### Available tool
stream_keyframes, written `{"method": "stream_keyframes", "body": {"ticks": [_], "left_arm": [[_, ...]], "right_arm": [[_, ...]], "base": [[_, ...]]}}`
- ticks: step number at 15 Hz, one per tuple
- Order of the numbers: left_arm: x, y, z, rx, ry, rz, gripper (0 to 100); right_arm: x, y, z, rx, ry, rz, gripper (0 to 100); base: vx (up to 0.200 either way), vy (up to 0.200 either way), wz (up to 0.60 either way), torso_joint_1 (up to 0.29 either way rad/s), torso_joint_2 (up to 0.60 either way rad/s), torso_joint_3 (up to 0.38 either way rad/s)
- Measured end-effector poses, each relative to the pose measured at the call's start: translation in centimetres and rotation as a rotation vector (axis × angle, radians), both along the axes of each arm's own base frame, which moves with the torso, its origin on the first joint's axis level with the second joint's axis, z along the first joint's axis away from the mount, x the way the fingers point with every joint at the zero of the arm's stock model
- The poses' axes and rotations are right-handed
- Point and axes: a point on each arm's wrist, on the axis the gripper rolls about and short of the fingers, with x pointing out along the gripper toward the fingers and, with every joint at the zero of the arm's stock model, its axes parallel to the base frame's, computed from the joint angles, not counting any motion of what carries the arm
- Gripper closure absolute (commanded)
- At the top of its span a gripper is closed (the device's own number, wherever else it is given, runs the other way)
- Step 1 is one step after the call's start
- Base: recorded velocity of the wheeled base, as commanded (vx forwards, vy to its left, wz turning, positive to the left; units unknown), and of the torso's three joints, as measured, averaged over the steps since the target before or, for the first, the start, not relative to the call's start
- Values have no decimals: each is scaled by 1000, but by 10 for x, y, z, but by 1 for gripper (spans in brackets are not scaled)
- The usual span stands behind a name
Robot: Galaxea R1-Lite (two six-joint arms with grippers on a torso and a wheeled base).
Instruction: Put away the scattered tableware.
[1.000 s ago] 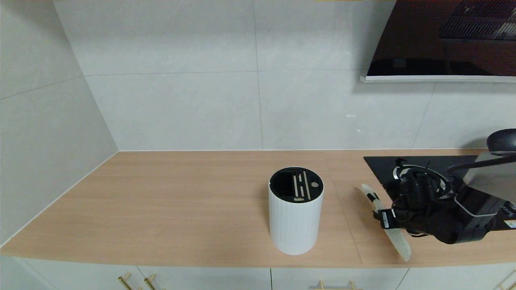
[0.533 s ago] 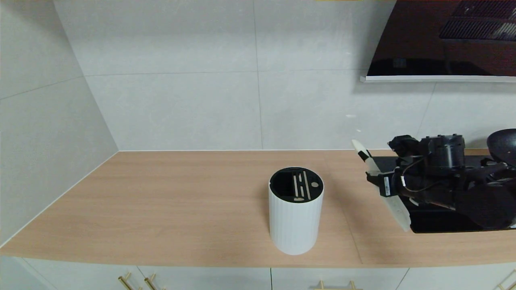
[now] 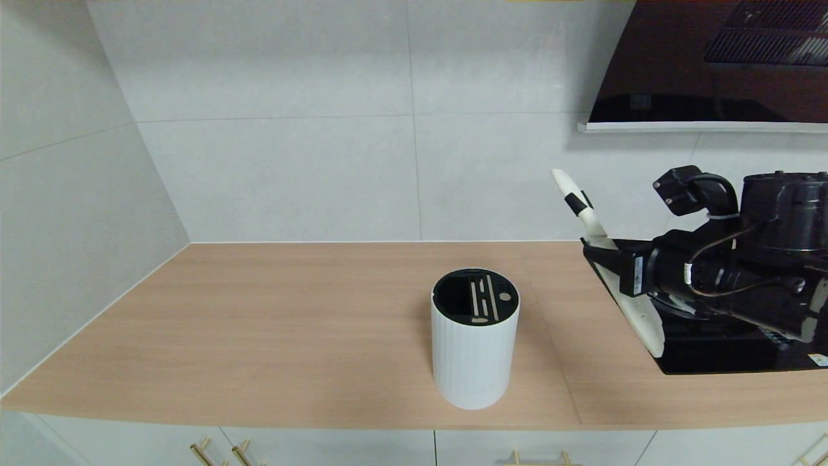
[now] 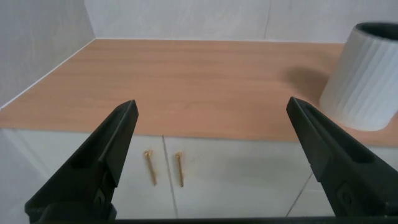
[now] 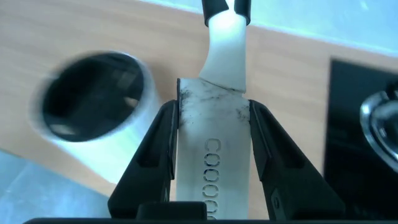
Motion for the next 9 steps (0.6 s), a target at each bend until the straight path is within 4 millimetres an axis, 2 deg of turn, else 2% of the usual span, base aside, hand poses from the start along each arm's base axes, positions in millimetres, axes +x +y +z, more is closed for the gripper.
{"method": "stream_keyframes", "body": {"ticks": [3,5,7,9], "left_arm": [[-12,-5,42,-9,11,-248,0],[-4,-7,80,-18,55,-354,0],[18,-9,120,-52,123,-465,0],[51,-13,156,-156,209,-585,0]], "right_arm": [[-5,2,15,29,-65,55,100],[-3,12,30,47,-110,79,100],[-5,28,35,50,-117,104,100],[-10,46,33,44,-112,109,100]], "base": [[0,0,0,0,0,0],[0,0,0,0,0,0],[0,0,0,0,0,0],[0,0,0,0,0,0]]}}
